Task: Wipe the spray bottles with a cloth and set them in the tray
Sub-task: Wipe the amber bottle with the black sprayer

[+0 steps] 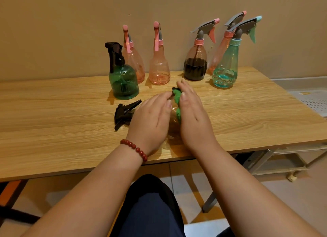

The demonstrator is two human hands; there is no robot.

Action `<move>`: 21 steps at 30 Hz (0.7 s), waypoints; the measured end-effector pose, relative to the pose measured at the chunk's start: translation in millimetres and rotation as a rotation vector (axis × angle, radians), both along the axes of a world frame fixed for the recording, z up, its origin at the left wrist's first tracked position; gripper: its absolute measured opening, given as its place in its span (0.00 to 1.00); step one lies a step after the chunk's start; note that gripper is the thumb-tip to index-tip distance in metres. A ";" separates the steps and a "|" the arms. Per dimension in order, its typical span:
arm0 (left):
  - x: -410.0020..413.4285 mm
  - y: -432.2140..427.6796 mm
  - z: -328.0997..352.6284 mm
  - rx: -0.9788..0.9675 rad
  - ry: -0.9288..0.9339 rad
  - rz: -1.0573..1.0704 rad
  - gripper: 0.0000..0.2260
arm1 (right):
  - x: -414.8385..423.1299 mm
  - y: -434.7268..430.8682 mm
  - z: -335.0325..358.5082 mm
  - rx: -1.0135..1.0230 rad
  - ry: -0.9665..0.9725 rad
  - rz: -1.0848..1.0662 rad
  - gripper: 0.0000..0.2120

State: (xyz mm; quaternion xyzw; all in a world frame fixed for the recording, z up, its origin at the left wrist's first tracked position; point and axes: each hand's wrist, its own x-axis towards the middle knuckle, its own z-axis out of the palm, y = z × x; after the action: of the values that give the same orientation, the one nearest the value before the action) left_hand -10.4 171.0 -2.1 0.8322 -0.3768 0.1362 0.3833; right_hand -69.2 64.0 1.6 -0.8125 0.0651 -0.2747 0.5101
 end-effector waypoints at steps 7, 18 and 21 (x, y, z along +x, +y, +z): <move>2.0 -2.3 -4.9 -0.054 -0.037 0.026 0.25 | 3.6 -8.3 -4.1 0.106 0.220 -0.075 0.22; 3.7 -4.7 -7.1 -0.097 0.000 0.027 0.24 | -7.4 6.0 0.4 0.095 0.089 -0.006 0.23; 2.9 -4.9 -7.7 -0.111 -0.006 0.036 0.24 | -16.3 9.3 -2.0 0.114 0.099 0.018 0.24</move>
State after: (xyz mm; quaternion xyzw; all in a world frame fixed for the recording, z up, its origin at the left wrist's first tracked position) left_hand -7.5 166.2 -9.8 0.8160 -0.3546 0.1662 0.4251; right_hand -85.6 73.3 -0.4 -0.7953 0.0984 -0.2254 0.5541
